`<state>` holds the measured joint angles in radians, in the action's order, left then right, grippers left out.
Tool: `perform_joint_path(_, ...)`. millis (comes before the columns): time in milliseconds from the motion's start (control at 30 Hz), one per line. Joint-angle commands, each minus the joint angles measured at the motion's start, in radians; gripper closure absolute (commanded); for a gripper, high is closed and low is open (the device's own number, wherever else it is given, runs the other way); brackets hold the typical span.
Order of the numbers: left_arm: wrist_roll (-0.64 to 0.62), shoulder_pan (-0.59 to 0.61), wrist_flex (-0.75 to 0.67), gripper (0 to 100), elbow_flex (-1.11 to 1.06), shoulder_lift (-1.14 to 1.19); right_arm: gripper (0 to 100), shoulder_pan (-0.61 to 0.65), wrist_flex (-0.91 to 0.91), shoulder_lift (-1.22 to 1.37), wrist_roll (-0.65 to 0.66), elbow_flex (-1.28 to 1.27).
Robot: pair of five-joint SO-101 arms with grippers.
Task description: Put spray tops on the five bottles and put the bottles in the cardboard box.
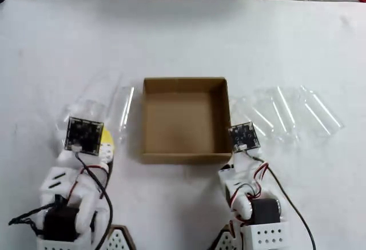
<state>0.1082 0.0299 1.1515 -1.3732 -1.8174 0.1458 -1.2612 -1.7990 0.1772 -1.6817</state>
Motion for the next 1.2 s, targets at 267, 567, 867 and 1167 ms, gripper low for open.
perform_joint_path(267, -0.005, 0.025, 0.006, 98, 0.17, -0.007, 98.1, 0.01, -0.005, -0.001, -0.012, -0.009)
perform_joint_path(567, 0.209, 0.16, -0.347, 98, 0.029, -0.007, 98.1, 0.01, -0.005, -0.001, -0.009, -0.009)
perform_joint_path(867, 0.157, -0.004, -0.465, 98, 0.16, -0.001, 98.1, 0.01, -0.005, -0.001, -0.009, -0.009)
perform_joint_path(1167, 0.161, -0.068, -0.503, 98, 0.241, 0.337, 98.1, 0.01, -0.001, -0.001, -0.011, -0.009)
